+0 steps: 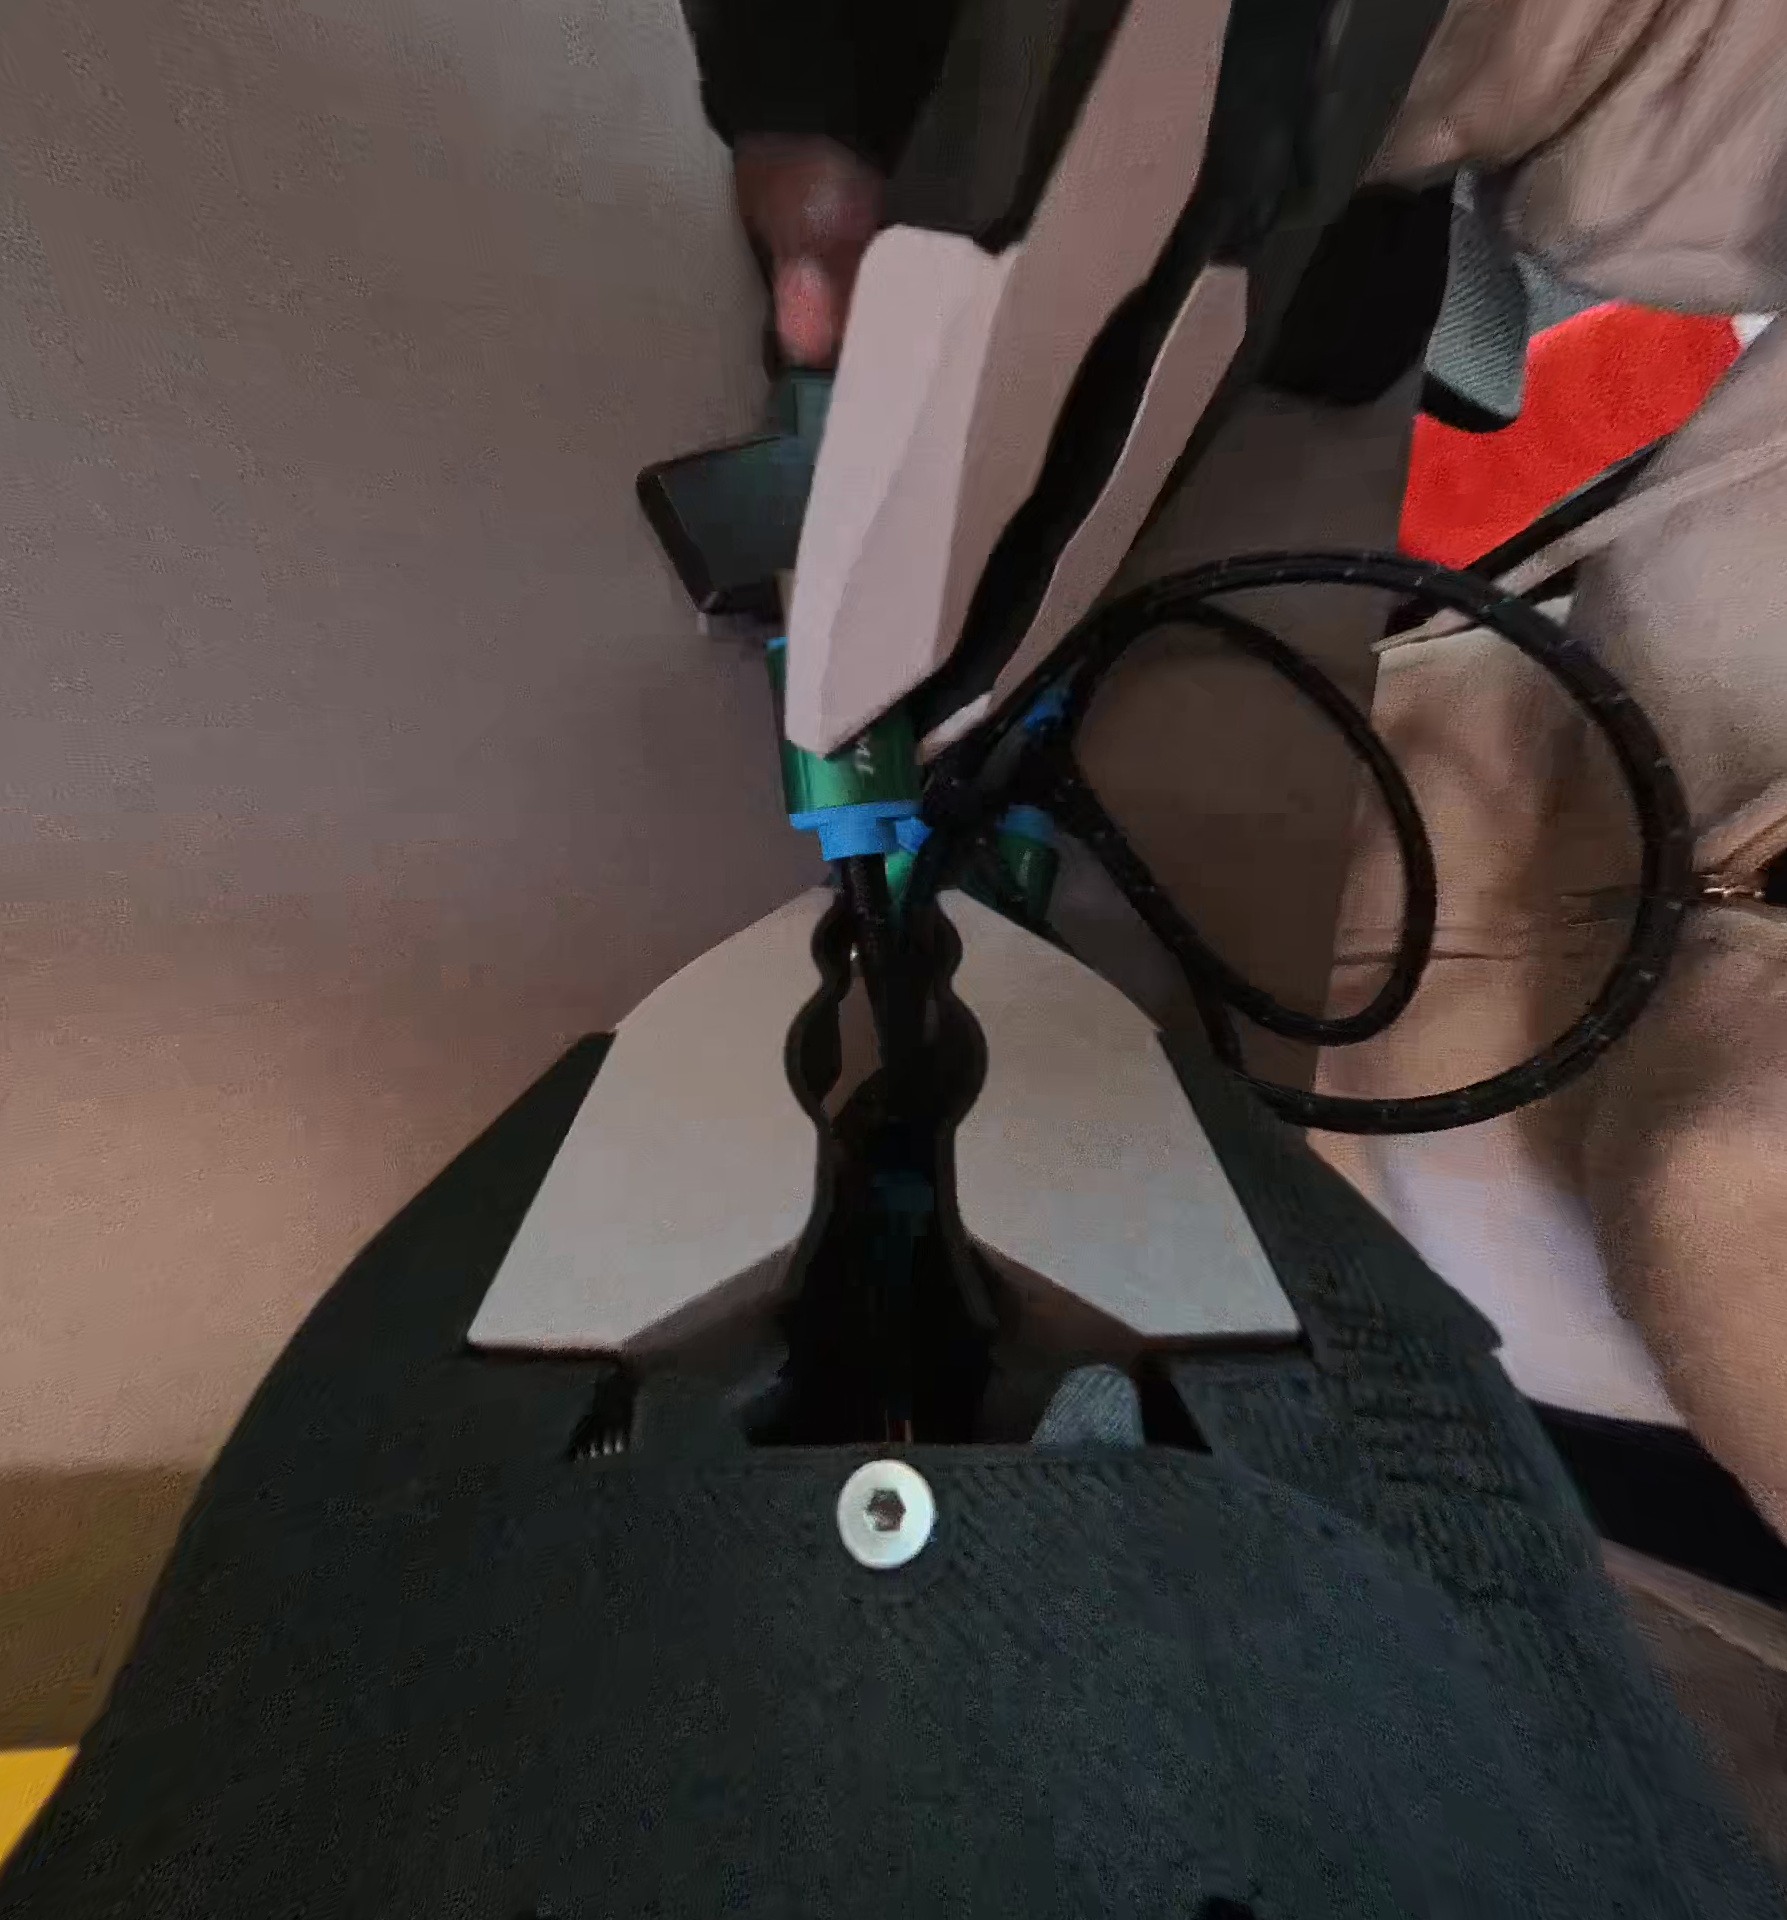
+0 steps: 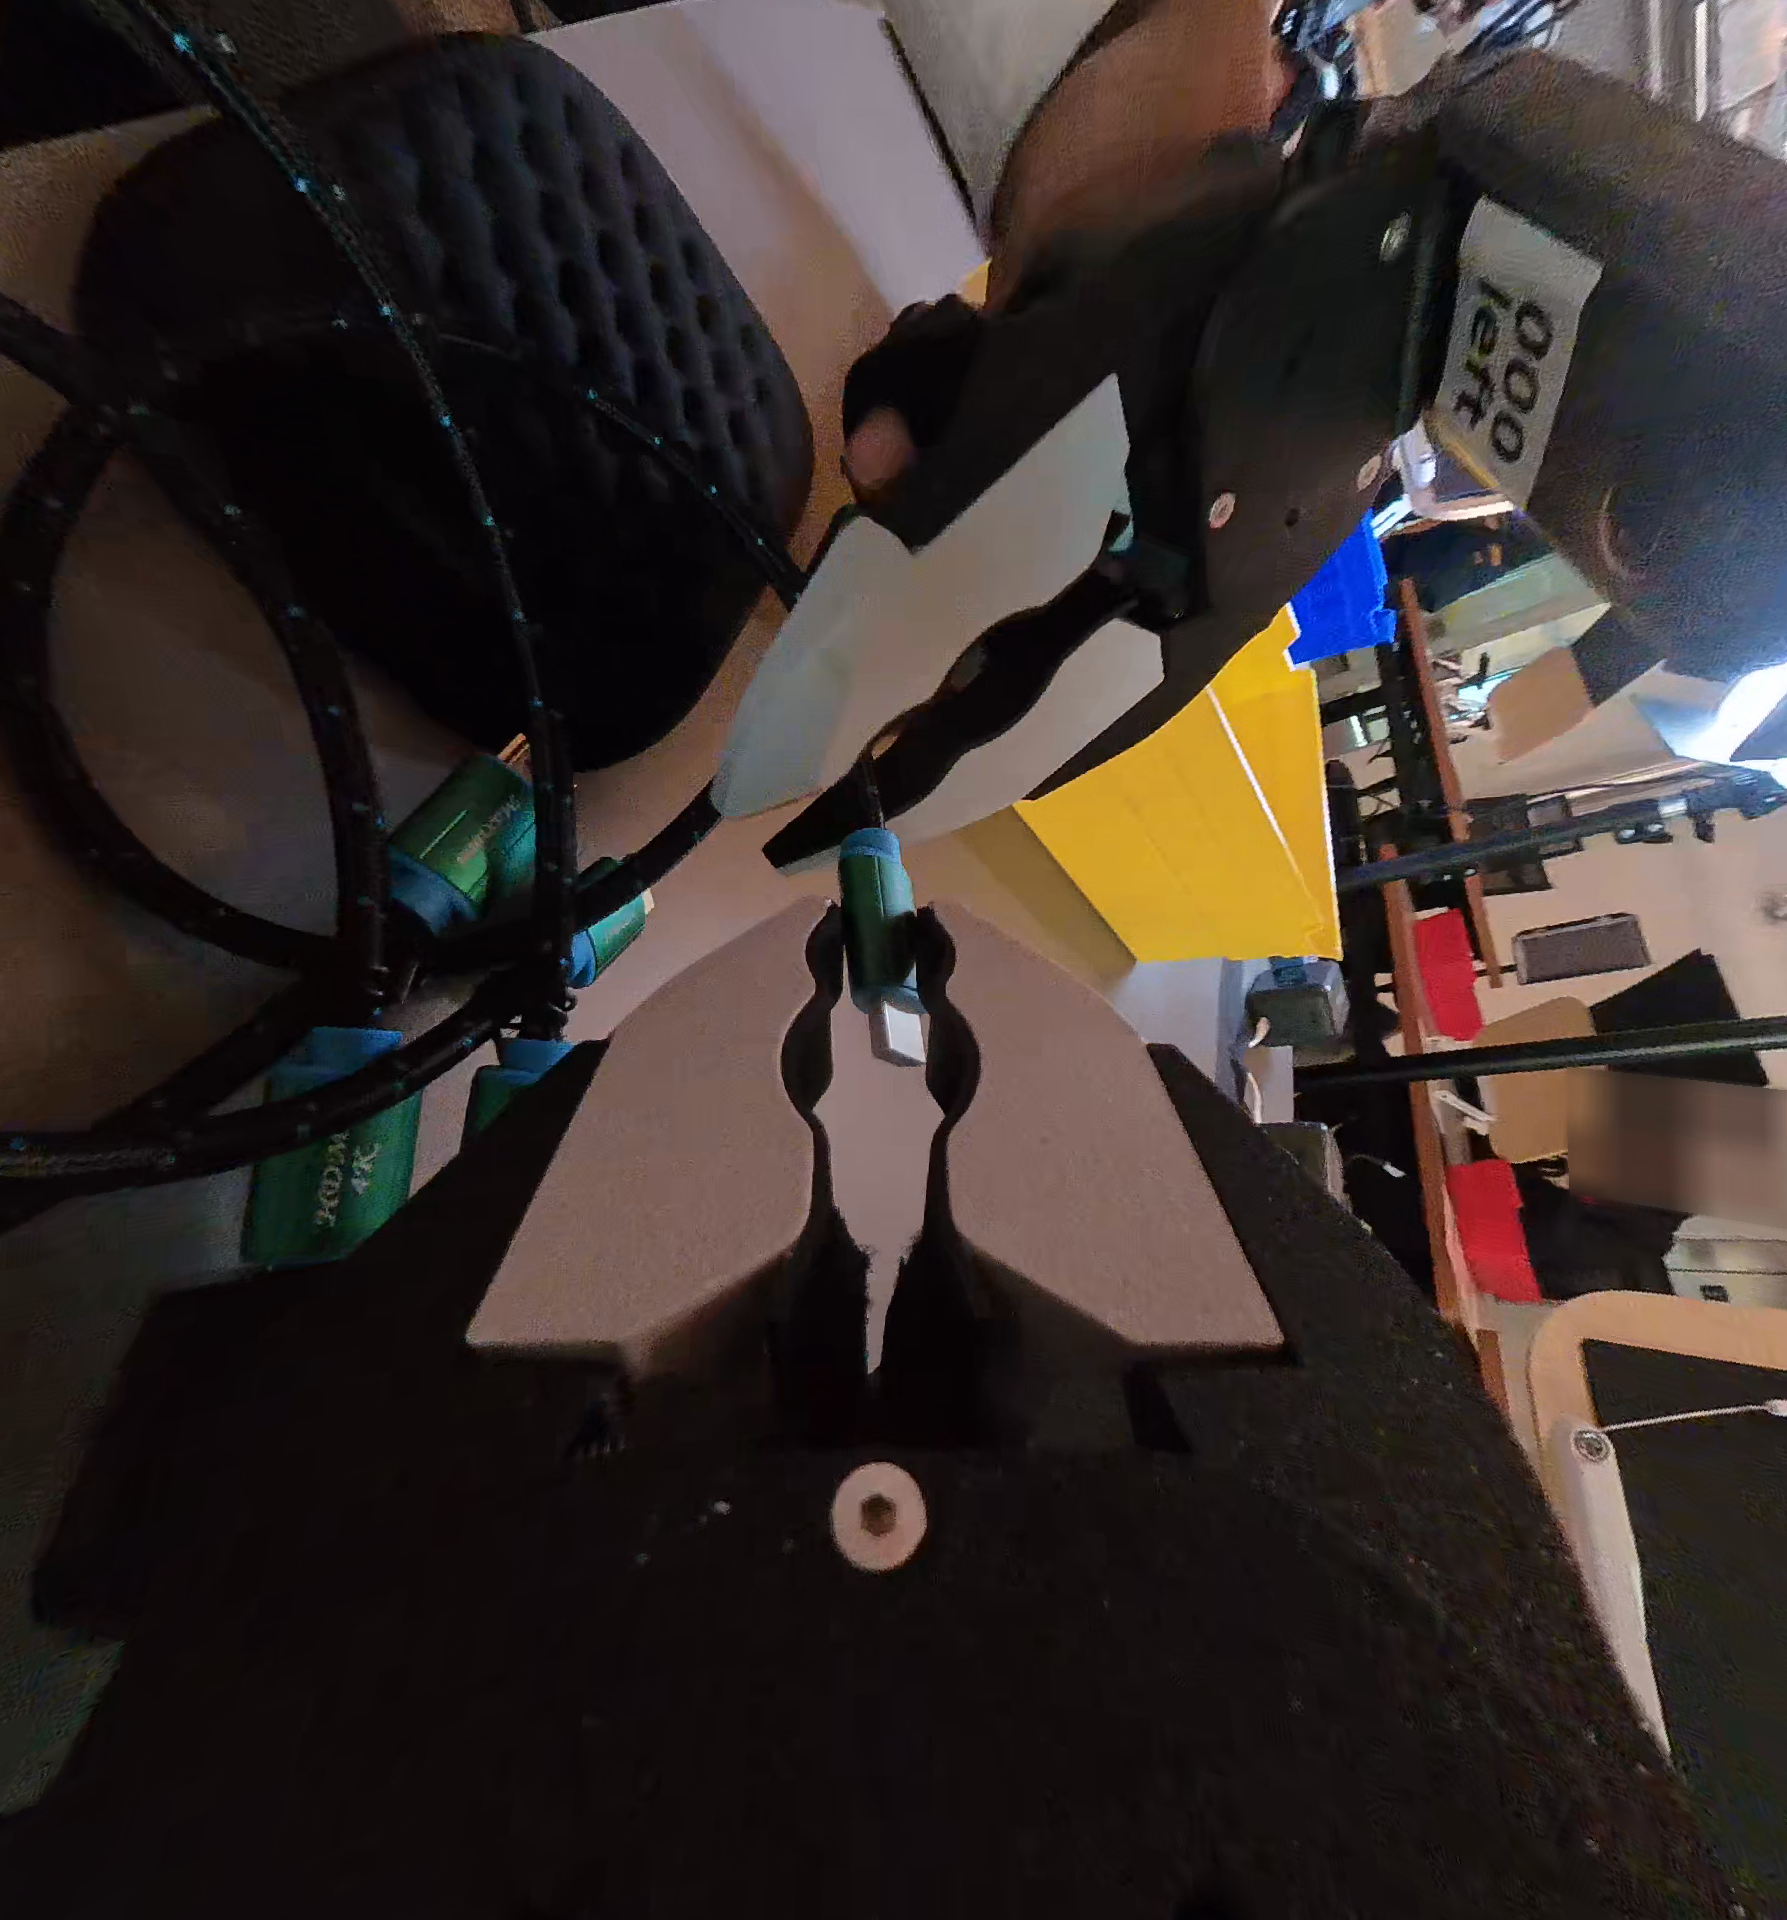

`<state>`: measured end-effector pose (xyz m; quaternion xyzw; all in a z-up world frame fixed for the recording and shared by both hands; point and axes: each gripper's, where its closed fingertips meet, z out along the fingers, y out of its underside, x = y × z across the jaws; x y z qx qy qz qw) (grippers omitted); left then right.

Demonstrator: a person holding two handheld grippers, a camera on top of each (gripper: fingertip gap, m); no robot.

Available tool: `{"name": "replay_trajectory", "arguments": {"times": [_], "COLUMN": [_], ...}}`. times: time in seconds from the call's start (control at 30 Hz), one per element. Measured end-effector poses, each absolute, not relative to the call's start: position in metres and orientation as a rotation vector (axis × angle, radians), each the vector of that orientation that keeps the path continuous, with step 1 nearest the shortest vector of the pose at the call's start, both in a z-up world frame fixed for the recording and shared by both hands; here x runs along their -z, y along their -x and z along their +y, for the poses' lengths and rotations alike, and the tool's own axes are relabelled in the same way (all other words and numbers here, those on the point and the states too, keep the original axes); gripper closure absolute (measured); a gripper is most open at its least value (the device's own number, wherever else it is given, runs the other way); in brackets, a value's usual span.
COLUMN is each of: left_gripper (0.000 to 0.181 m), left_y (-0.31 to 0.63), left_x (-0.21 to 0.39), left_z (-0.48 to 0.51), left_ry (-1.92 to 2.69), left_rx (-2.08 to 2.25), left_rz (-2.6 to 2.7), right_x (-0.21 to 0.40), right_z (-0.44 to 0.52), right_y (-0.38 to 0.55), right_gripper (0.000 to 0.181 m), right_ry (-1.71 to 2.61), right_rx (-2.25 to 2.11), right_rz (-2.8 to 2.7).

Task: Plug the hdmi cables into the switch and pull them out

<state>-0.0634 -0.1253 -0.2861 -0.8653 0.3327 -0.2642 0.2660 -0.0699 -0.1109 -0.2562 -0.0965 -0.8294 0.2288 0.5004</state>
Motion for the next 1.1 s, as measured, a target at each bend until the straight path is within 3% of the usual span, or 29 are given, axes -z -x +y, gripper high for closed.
{"name": "replay_trajectory", "arguments": {"times": [0.13, 0.27, 0.37, 0.43, 0.47, 0.57, 0.6, 0.73, 0.97, 1.1], "left_gripper": [0.173, 0.174, 0.174, 0.174, 0.175, 0.175, 0.175, 0.174, 0.17, 0.168], "left_y": [0.061, 0.067, 0.071, 0.071, 0.072, 0.074, 0.073, 0.073, 0.059, 0.064], "left_x": [0.281, 0.289, 0.289, 0.284, 0.282, 0.28, 0.278, 0.282, 0.272, 0.271], "left_z": [-0.123, -0.12, -0.115, -0.112, -0.11, -0.107, -0.106, -0.106, -0.116, -0.109], "left_ry": [2.321, 2.315, 2.265, 2.195, 2.162, 2.07, 2.037, 2.039, 2.146, 2.062], "left_rx": [0.813, 0.481, 0.105, -0.09, -0.185, -0.403, -0.455, -0.449, 0.187, 0.003], "left_rz": [0.824, 0.929, 1.066, 1.132, 1.158, 1.225, 1.234, 1.221, 1.007, 1.053], "right_x": [0.252, 0.258, 0.256, 0.261, 0.265, 0.266, 0.266, 0.272, 0.271, 0.273], "right_z": [-0.111, -0.113, -0.116, -0.117, -0.118, -0.123, -0.121, -0.118, -0.111, -0.107], "right_y": [0.069, 0.067, 0.063, 0.061, 0.06, 0.058, 0.058, 0.06, 0.068, 0.07], "right_gripper": [0.168, 0.166, 0.127, 0.119, 0.12, 0.155, 0.159, 0.159, 0.16, 0.16], "right_ry": [0.213, 0.295, 0.63, 0.848, 0.933, 0.992, 0.986, 0.826, 0.446, 0.459], "right_rx": [-0.561, -0.742, -1.225, -1.433, -1.491, -1.595, -1.595, -1.347, -0.829, -0.803], "right_rz": [-1.934, -1.994, -2.083, -2.173, -2.22, -2.256, -2.24, -2.239, -2.111, -2.096]}}
